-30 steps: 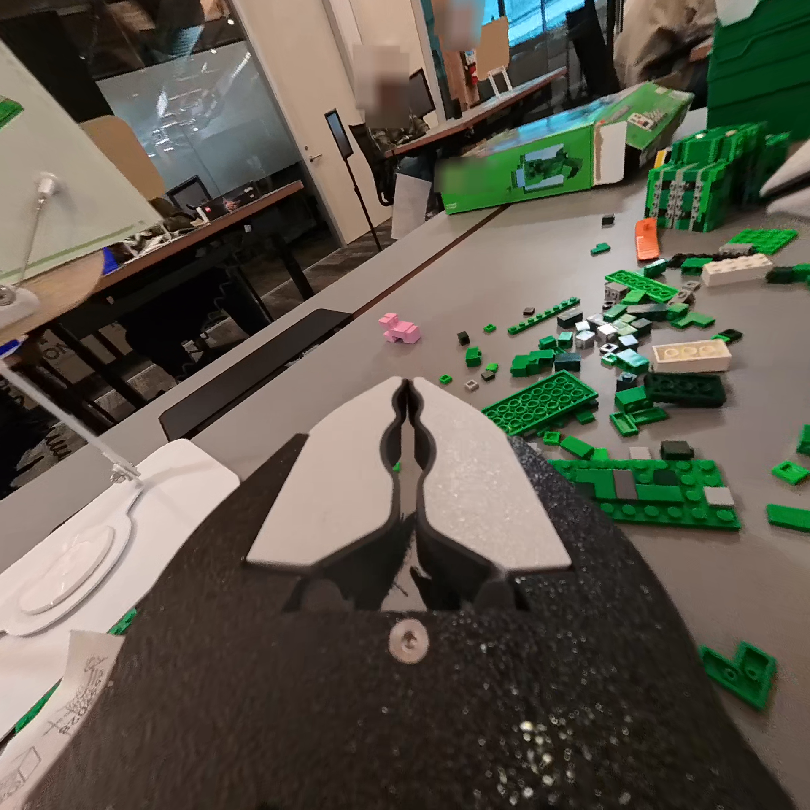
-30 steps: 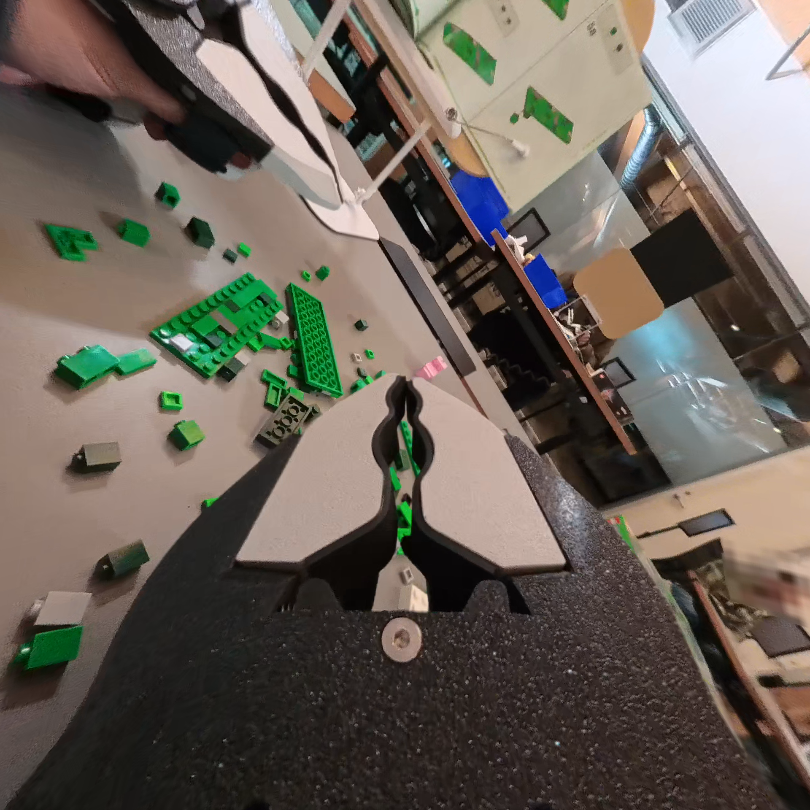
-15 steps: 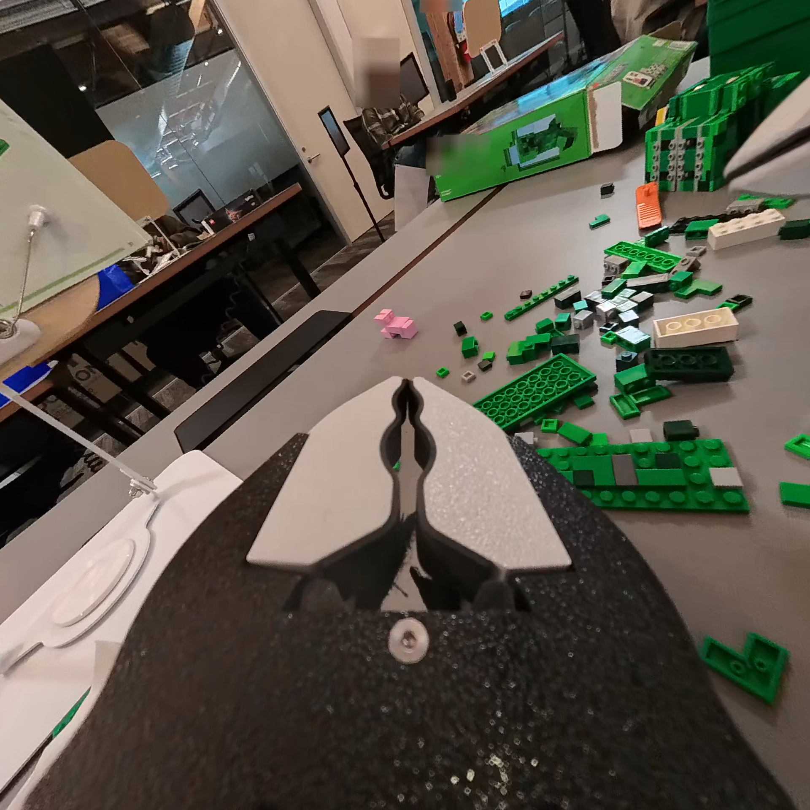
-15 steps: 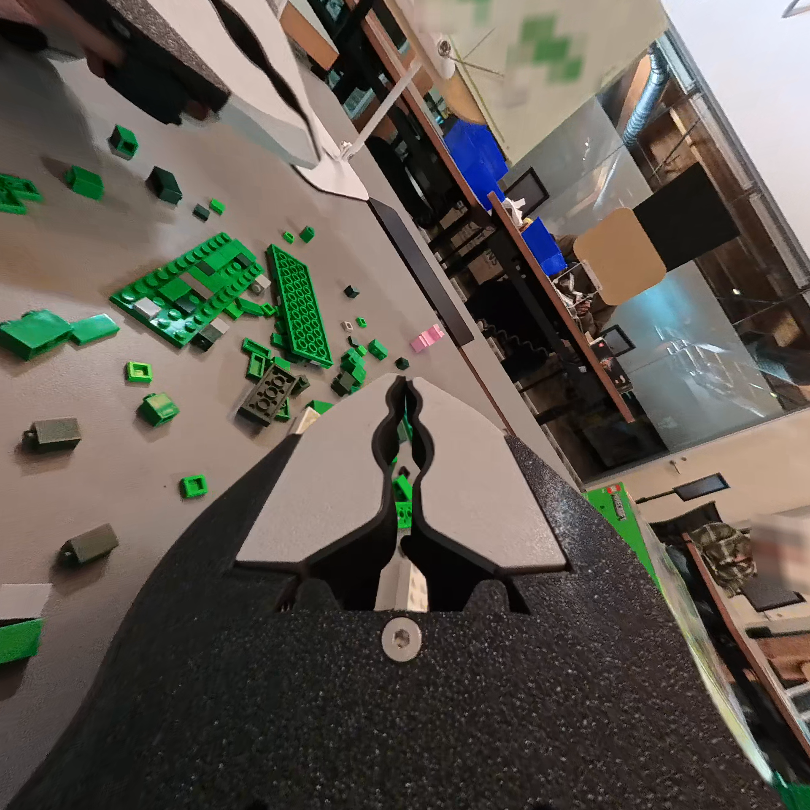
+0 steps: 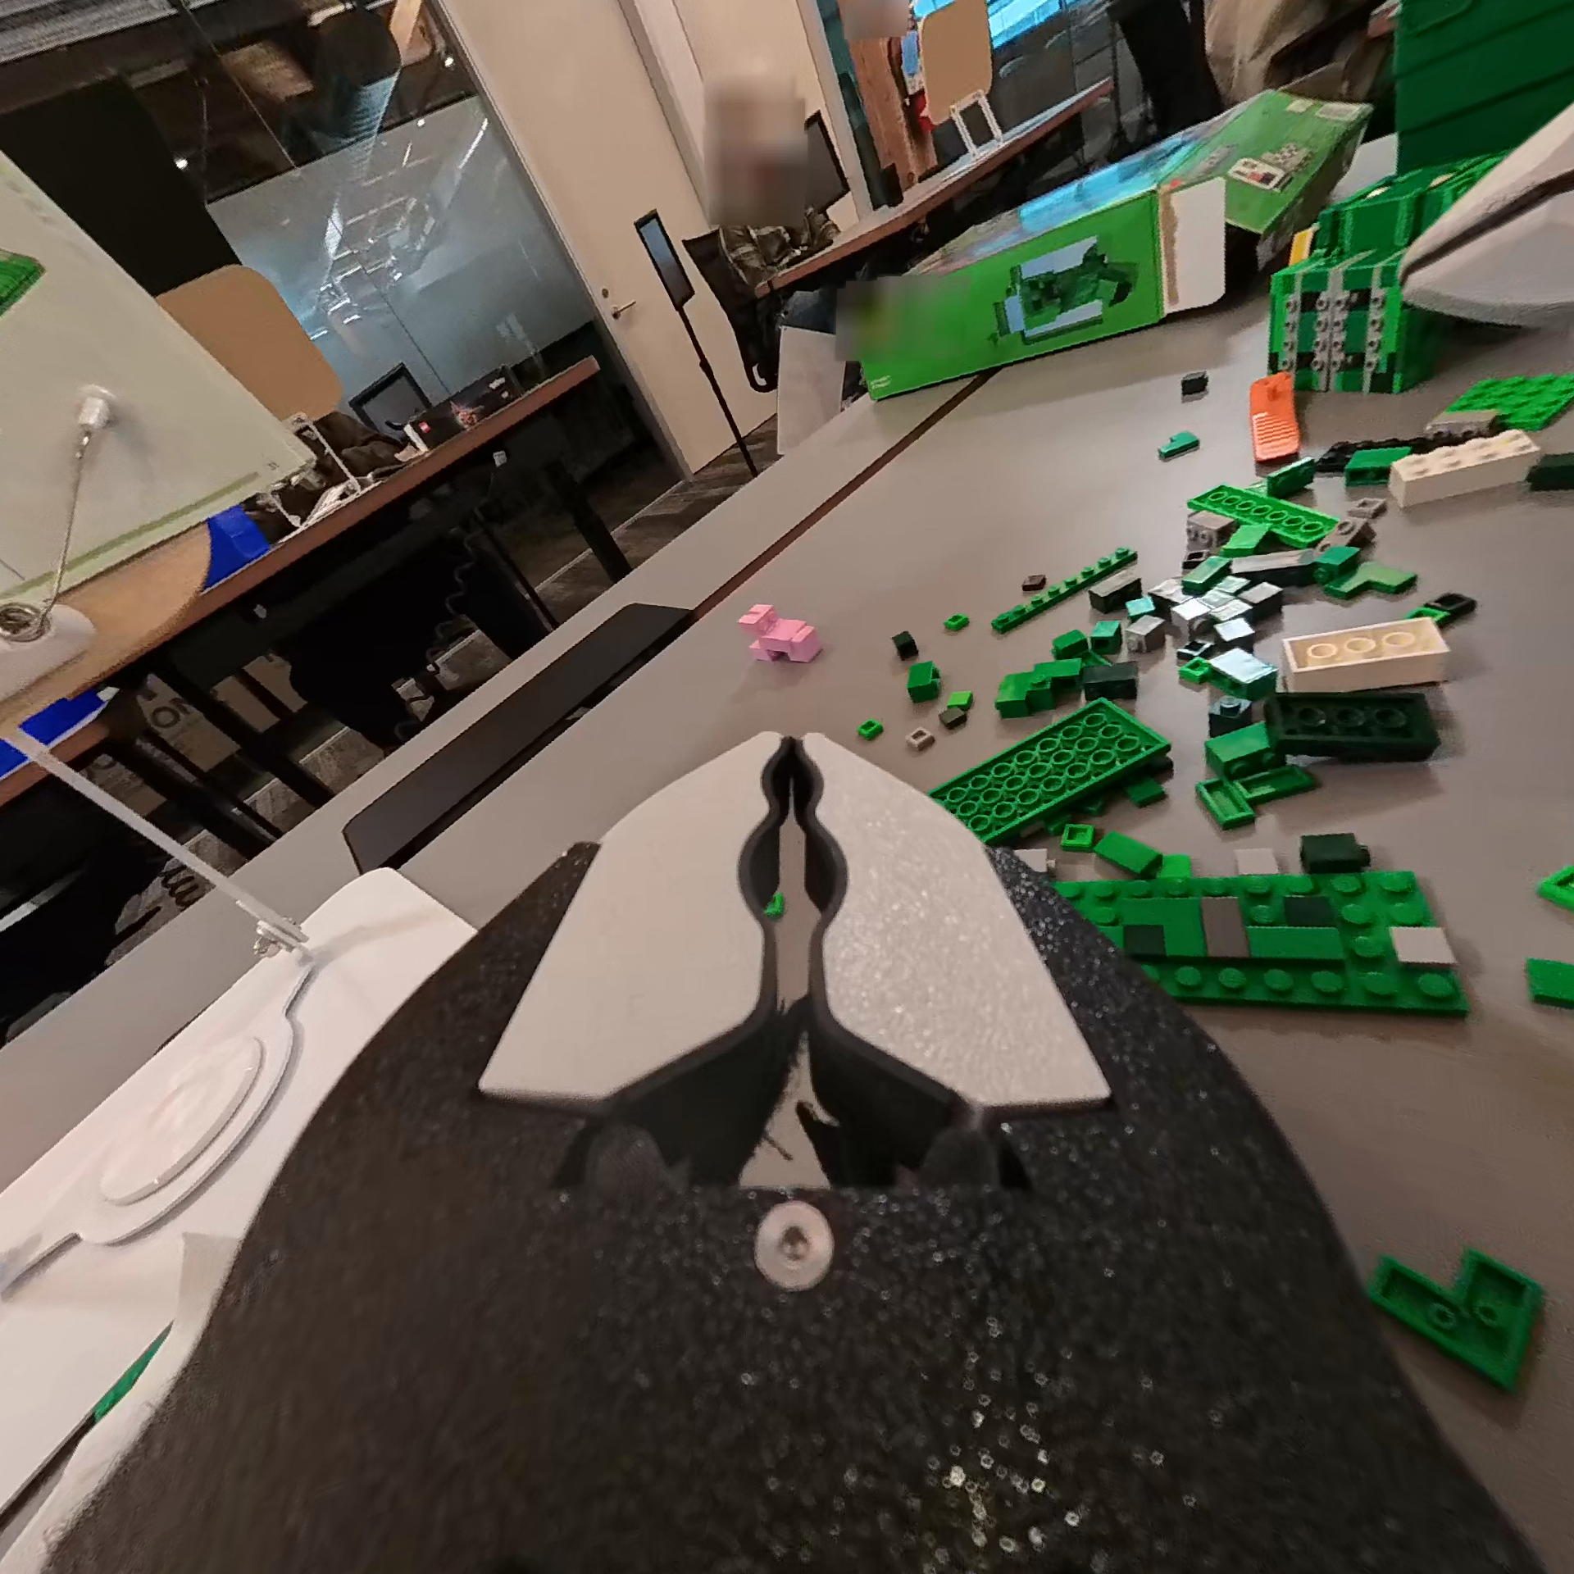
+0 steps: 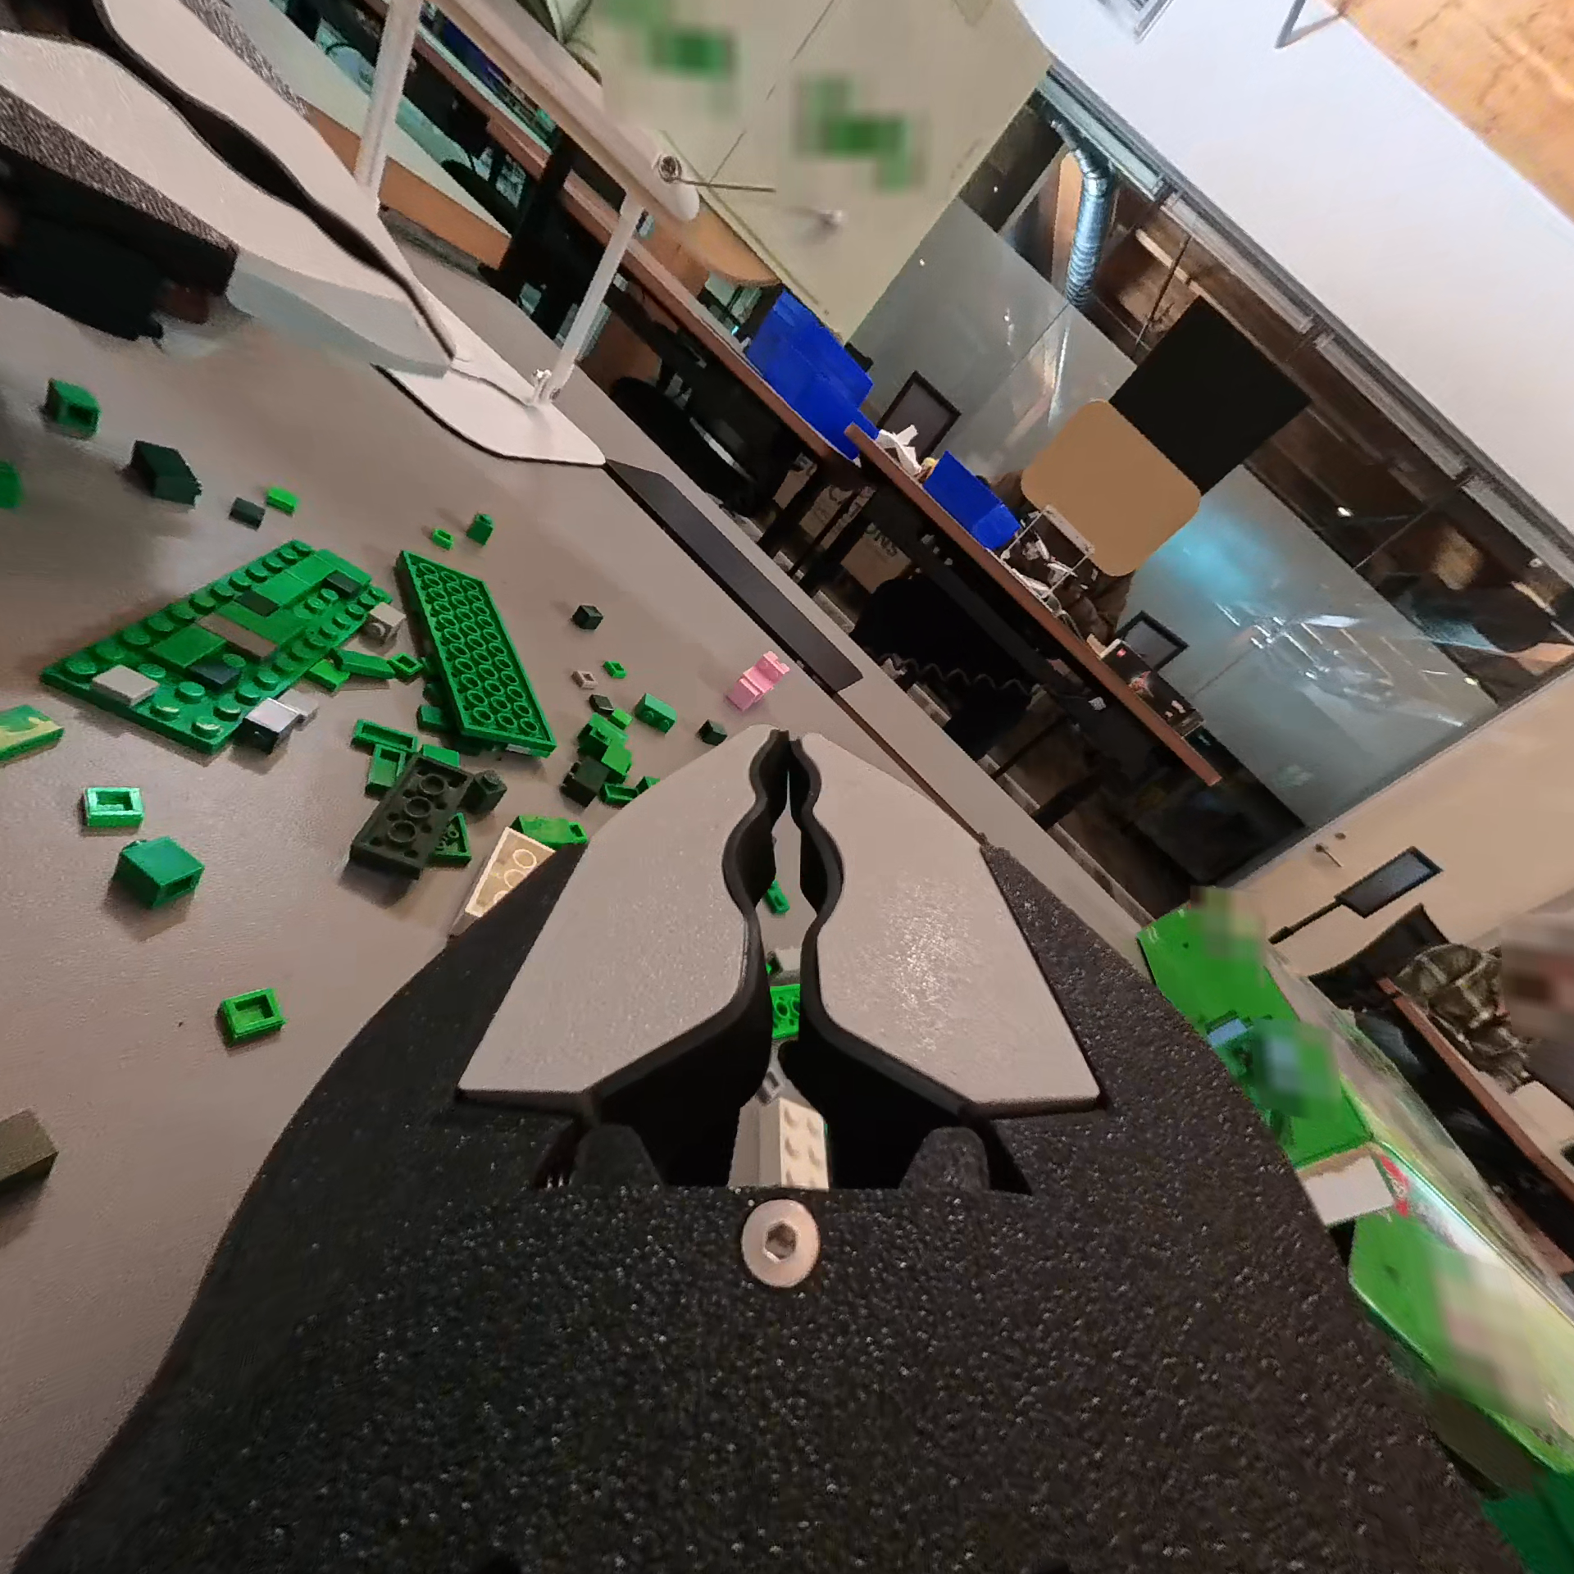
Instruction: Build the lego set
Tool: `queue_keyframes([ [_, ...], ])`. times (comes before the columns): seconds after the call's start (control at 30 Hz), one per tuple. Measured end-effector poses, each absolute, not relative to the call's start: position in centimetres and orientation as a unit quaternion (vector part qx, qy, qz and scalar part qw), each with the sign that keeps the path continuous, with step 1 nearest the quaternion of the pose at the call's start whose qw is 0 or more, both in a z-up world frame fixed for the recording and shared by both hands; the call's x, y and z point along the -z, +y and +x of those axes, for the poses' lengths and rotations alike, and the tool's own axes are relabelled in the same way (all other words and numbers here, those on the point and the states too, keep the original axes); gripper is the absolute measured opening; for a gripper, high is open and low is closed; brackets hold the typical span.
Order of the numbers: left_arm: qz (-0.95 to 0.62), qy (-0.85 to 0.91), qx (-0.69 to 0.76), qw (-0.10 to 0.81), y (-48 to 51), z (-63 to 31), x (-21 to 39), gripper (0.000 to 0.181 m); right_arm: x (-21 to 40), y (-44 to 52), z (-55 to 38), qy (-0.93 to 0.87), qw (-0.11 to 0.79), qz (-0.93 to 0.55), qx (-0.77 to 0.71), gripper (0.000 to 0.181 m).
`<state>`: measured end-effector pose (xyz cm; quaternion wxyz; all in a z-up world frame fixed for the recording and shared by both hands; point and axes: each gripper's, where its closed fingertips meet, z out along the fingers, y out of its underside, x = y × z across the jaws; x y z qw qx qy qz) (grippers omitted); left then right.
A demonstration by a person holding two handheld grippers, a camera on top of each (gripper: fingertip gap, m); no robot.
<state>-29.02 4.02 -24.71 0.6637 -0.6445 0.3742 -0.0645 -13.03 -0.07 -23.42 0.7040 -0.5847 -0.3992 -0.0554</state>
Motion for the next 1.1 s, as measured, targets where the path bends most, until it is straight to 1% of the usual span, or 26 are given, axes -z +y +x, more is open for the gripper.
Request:
queue_keyframes([
  [0.27,-0.643,0.377,0.054,0.664,4.0,-28.9,24.8,0.000,23.4,-0.5,-14.0,-0.406,0.717,-0.567,0.008,0.000],
  [0.5,-0.646,0.366,0.062,0.667,4.3,-29.0,24.6,0.000,22.7,0.7,-12.1,-0.332,0.729,-0.597,-0.041,0.000],
  [0.77,-0.631,0.362,0.079,0.682,3.8,-28.8,24.0,0.000,23.4,1.1,-12.7,-0.361,0.718,-0.595,-0.019,0.000],
  [1.1,-0.635,0.368,0.065,0.676,4.3,-28.3,24.3,0.000,22.9,0.4,-11.7,-0.345,0.732,-0.587,-0.026,0.000],
])
